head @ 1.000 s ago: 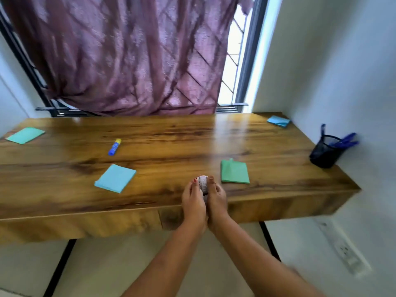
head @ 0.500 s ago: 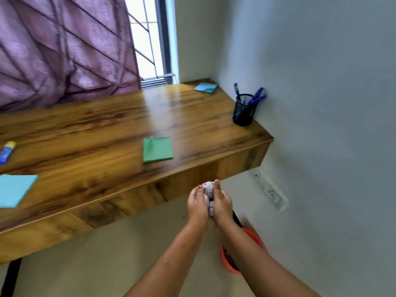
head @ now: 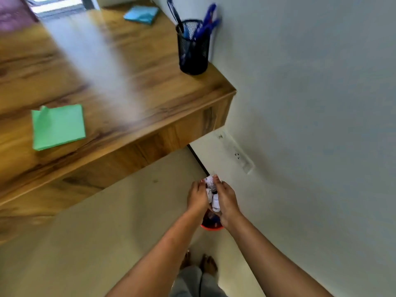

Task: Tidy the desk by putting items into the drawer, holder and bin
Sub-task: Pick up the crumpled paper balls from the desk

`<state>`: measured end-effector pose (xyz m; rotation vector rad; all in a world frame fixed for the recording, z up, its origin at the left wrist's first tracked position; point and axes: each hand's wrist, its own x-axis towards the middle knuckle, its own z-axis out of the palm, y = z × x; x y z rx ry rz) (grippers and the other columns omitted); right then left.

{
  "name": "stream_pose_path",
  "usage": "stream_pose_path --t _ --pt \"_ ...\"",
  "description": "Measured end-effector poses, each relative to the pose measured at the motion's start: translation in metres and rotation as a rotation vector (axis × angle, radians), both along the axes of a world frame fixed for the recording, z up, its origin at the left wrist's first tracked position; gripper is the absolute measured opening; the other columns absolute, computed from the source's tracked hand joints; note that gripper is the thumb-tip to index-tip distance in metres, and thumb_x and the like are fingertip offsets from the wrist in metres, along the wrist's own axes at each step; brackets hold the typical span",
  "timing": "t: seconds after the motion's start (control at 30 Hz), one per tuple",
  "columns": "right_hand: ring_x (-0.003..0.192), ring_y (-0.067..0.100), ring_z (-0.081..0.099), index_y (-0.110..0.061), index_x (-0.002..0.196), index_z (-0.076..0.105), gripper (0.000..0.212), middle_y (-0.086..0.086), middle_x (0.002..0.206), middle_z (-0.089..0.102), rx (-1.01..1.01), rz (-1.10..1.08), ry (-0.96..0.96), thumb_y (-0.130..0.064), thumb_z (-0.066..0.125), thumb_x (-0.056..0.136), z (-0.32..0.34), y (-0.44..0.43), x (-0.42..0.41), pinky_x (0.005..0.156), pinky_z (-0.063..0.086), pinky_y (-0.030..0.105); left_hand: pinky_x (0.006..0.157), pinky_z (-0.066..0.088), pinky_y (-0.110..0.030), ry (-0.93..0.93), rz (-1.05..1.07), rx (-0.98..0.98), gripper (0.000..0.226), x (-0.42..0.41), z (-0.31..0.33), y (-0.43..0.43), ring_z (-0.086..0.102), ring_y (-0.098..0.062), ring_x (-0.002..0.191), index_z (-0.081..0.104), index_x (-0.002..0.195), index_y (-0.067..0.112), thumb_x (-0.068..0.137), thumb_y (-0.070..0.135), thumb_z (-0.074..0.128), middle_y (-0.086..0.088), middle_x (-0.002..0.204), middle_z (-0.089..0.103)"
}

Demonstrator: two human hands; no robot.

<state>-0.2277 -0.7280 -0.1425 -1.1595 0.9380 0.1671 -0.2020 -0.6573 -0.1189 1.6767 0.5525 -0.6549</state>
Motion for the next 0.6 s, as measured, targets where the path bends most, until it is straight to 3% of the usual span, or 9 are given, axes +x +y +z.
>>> stream_pose_path --t 0.13,0.23,0.33,0.4,0.47,0.53,0.6 --pt "0.081 0.019 0.072 -0.014 0.104 0.068 0.033 0.005 0.093 0.074 0.06 -0.037 0.085 -0.042 0.055 0.092 -0.043 -0.017 -0.006 0.066 0.054 0.029 0.095 0.048 -0.039 0.048 -0.106 0.035 0.027 -0.003 -0.048 -0.014 0.06 -0.029 0.106 0.056 0.109 0.007 0.1 0.022 0.036 -0.014 0.112 0.063" --pt "0.093 0.026 0.065 0.002 0.117 0.061 0.041 0.023 0.114 0.065 0.149 -0.111 0.124 -0.032 0.048 0.098 -0.076 -0.029 -0.005 0.07 0.053 0.027 0.082 0.051 -0.024 0.1 -0.132 0.029 0.021 -0.001 -0.085 -0.021 0.06 -0.027 0.096 0.057 0.093 0.01 0.099 0.017 0.038 -0.012 0.1 0.065" --pt "0.093 0.028 0.064 0.003 0.124 0.057 0.041 0.025 0.119 0.062 0.211 -0.142 0.125 -0.028 0.049 0.097 -0.107 -0.038 -0.007 0.079 0.054 0.031 0.098 0.047 -0.044 0.152 -0.153 0.035 0.027 0.005 -0.124 -0.029 0.059 -0.031 0.108 0.058 0.113 0.004 0.1 0.019 0.039 -0.018 0.116 0.062" --pt "0.092 0.027 0.064 0.001 0.127 0.055 0.041 0.023 0.122 0.061 0.252 -0.162 0.136 -0.027 0.049 0.097 -0.126 -0.042 -0.012 0.083 0.053 0.034 0.1 0.044 -0.047 0.166 -0.169 0.045 0.032 0.008 -0.146 -0.031 0.057 -0.032 0.113 0.057 0.122 0.003 0.101 0.021 0.039 -0.019 0.121 0.06" --pt "0.095 0.028 0.065 -0.003 0.127 0.056 0.041 0.021 0.122 0.062 0.277 -0.14 0.17 -0.031 0.048 0.097 -0.154 -0.044 -0.014 0.082 0.054 0.037 0.101 0.045 -0.038 0.191 -0.181 0.018 0.035 0.008 -0.174 -0.032 0.056 -0.03 0.116 0.054 0.129 0.007 0.102 0.023 0.038 -0.012 0.125 0.059" --pt "0.1 0.03 0.065 -0.009 0.126 0.056 0.04 0.018 0.118 0.065 0.268 -0.115 0.225 -0.035 0.049 0.096 -0.187 -0.046 -0.015 0.084 0.054 0.039 0.09 0.045 -0.025 0.217 -0.182 -0.031 0.036 0.006 -0.204 -0.033 0.055 -0.025 0.115 0.051 0.132 0.01 0.102 0.025 0.038 -0.006 0.119 0.057" --pt "0.096 0.027 0.066 -0.012 0.124 0.057 0.039 0.014 0.11 0.068 0.263 -0.113 0.272 -0.037 0.052 0.094 -0.218 -0.048 -0.017 0.078 0.054 0.036 0.084 0.043 -0.024 0.241 -0.199 -0.033 0.035 0.005 -0.234 -0.033 0.055 -0.022 0.109 0.052 0.13 0.009 0.102 0.023 0.036 -0.005 0.115 0.057"
